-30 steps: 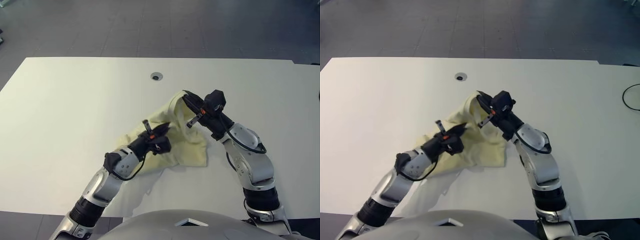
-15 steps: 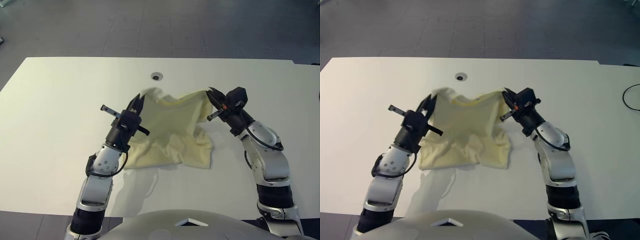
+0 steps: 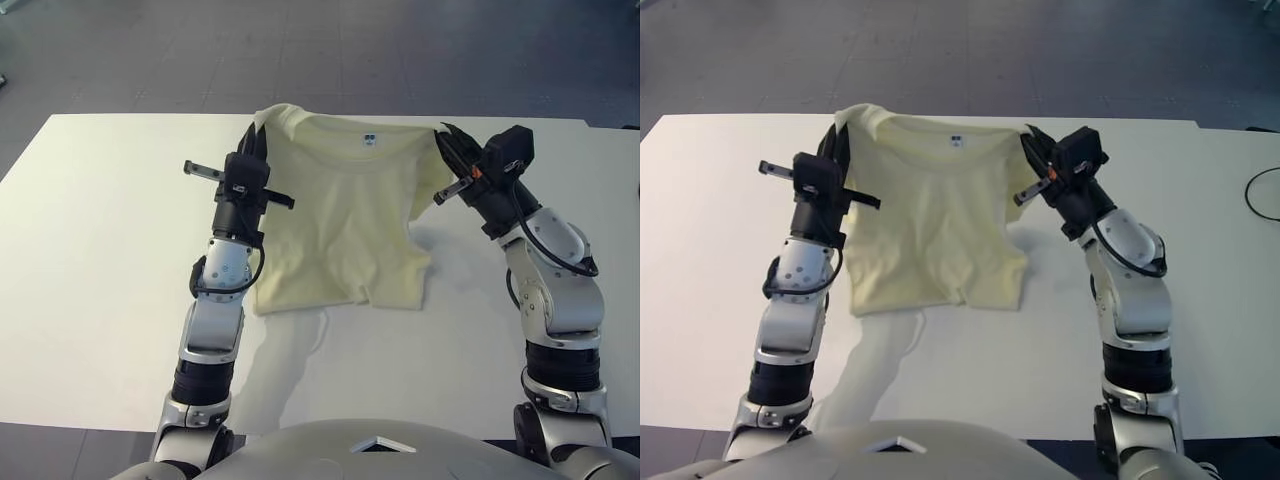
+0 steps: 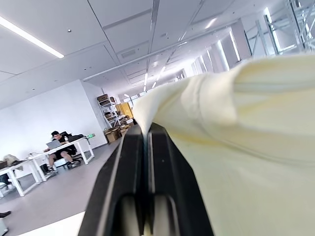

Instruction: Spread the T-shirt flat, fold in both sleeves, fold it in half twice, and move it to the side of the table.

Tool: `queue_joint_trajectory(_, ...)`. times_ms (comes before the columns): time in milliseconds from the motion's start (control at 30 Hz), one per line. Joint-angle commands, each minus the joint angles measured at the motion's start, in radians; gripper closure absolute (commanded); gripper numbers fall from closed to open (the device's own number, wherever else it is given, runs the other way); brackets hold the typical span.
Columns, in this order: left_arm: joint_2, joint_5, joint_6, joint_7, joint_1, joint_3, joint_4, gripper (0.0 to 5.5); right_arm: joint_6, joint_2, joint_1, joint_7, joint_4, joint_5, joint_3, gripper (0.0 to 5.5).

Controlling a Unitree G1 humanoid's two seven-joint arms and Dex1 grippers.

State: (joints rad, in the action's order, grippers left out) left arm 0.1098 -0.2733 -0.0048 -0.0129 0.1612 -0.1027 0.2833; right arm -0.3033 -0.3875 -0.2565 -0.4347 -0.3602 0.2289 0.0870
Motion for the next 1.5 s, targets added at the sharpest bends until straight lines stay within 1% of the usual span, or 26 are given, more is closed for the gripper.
queue_joint_trajectory(33,0.004,-0.011,-0.013,0.012,0.046,0.003,-0.048,5.48,0.008,-0.009,-0.049,0.001,0.017,-0.003,0.000,5.50)
queue_joint_trajectory(200,0.009,-0.012,-0.067,0.024,0.103,0.004,-0.111,5.48,0.035,-0.019,-0.107,-0.003,0.077,-0.024,-0.004,5.50)
queue_joint_trajectory(333,0.021,-0.013,-0.141,0.063,0.202,0.029,-0.219,5.48,0.069,-0.032,-0.206,-0.005,0.183,-0.056,-0.010,5.50)
queue_joint_trajectory(433,0.042,-0.016,-0.224,0.093,0.299,0.040,-0.362,5.48,0.108,-0.041,-0.281,-0.008,0.293,-0.088,-0.022,5.50)
queue_joint_trajectory(633,0.082,-0.033,-0.390,0.144,0.451,0.040,-0.705,5.48,0.200,-0.046,-0.370,-0.025,0.495,-0.147,-0.055,5.50)
queue_joint_trajectory(767,0.108,-0.045,-0.473,0.175,0.570,0.037,-0.911,5.48,0.292,-0.043,-0.456,-0.019,0.660,-0.192,-0.074,5.50)
queue_joint_trajectory(1067,0.160,-0.078,-0.608,0.224,0.789,0.020,-1.239,5.48,0.506,-0.041,-0.690,0.051,1.037,-0.262,-0.070,5.50)
queue_joint_trajectory(1300,0.172,-0.081,-0.647,0.240,0.911,0.015,-1.418,5.48,0.627,-0.037,-0.826,0.106,1.274,-0.302,-0.075,5.50)
queue_joint_trajectory(1400,0.182,-0.081,-0.667,0.246,0.935,0.015,-1.442,5.48,0.657,-0.038,-0.850,0.118,1.315,-0.303,-0.070,5.50)
queue_joint_trajectory(1500,0.188,-0.083,-0.714,0.215,0.927,0.002,-1.440,5.48,0.671,-0.043,-0.829,0.103,1.289,-0.301,-0.071,5.50)
